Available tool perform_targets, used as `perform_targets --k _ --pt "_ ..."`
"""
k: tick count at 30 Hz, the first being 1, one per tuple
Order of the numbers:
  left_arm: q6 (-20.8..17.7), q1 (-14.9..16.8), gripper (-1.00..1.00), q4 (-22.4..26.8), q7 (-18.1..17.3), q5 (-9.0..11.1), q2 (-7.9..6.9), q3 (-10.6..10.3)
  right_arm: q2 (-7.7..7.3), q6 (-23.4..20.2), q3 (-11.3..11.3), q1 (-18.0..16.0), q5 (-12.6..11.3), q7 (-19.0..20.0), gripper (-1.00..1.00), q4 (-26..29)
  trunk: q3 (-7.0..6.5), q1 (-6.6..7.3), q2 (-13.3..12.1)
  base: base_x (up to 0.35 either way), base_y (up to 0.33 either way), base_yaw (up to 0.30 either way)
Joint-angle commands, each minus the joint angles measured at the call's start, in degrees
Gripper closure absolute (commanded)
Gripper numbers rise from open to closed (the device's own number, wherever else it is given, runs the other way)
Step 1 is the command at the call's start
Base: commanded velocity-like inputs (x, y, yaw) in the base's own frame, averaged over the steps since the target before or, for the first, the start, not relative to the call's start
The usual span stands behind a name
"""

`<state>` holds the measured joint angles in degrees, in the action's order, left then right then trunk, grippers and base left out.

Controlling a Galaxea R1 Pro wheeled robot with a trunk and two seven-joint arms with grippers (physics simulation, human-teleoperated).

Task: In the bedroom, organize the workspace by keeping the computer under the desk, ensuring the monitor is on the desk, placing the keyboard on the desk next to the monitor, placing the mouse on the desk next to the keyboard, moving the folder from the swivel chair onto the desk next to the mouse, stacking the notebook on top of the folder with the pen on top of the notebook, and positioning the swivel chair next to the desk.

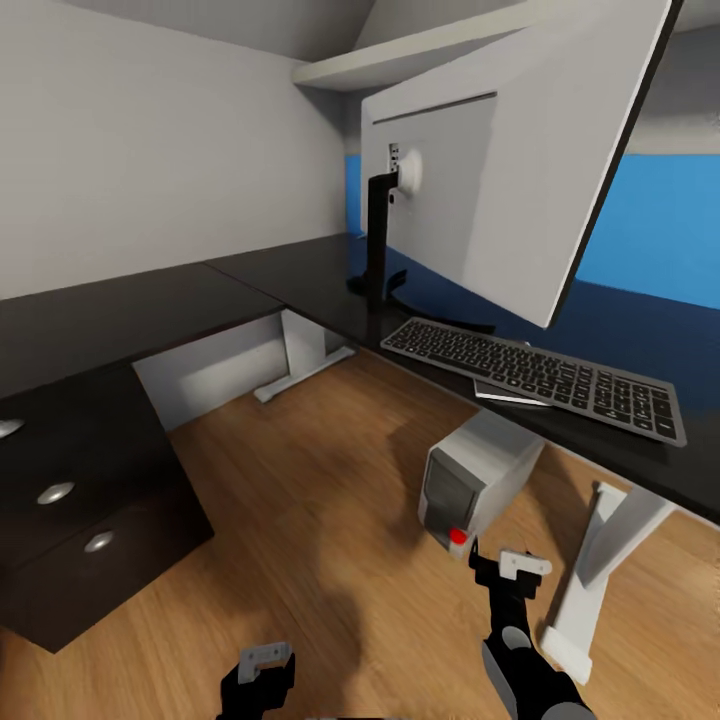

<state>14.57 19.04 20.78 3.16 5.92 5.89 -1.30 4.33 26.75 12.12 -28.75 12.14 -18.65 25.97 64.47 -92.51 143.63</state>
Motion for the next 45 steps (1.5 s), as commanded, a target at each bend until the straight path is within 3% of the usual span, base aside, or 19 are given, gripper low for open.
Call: perform_targets --k 1,6,16,28,32,37,45 --pt "0.20 0.03 -1.00 -0.04 0.08 0.62 0.00 -0.15 0.06 0.13 0.36 -0.04 0.60 -0.11 -1.00 -0.27 0.04 0.03 0.02 -0.122 0.000 0.000" --pt "0.27 0.03 -1.00 -0.04 0.02 0.66 -0.03 -0.11 0.06 0.20 0.22 -0.06 0.61 -0.08 -1.00 -2.26 0.04 0.03 0.02 -0.040 0.000 0.000" --pt "0.25 0.03 -1.00 -0.12 0.18 0.59 -0.03 -0.11 0.10 -0.05 0.17 -0.07 0.46 0.13 -1.00 -3.74 -2.17 0.29 -0.11 -0.004 0.000 0.000" --pt "0.20 0.01 -1.00 -0.20 0.48 0.58 -0.19 -0.03 0.09 0.24 0.17 -0.01 0.45 0.27 -1.00 -11.66 -4.83 0.60 -0.28 0.000 0.000 0.000" --pt "0.14 0.03 -1.00 -0.21 0.52 0.58 -0.31 -0.02 0.07 0.53 0.20 0.01 0.39 0.28 -1.00 -16.52 -5.72 0.70 -0.33 0.000 0.000 0.000" --pt "0.11 0.01 -1.00 -0.22 0.53 0.64 -0.34 -0.02 -0.04 4.01 0.23 0.01 0.35 0.28 -1.00 -21.49 -6.82 0.83 -0.40 0.000 0.000 0.000" --pt "0.14 0.00 -1.00 -3.21 0.58 0.75 -0.56 0.09 -0.98 7.82 0.19 0.14 0.38 0.77 -1.00 -26.12 -8.26 2.59 -3.60 0.000 0.000 0.000"
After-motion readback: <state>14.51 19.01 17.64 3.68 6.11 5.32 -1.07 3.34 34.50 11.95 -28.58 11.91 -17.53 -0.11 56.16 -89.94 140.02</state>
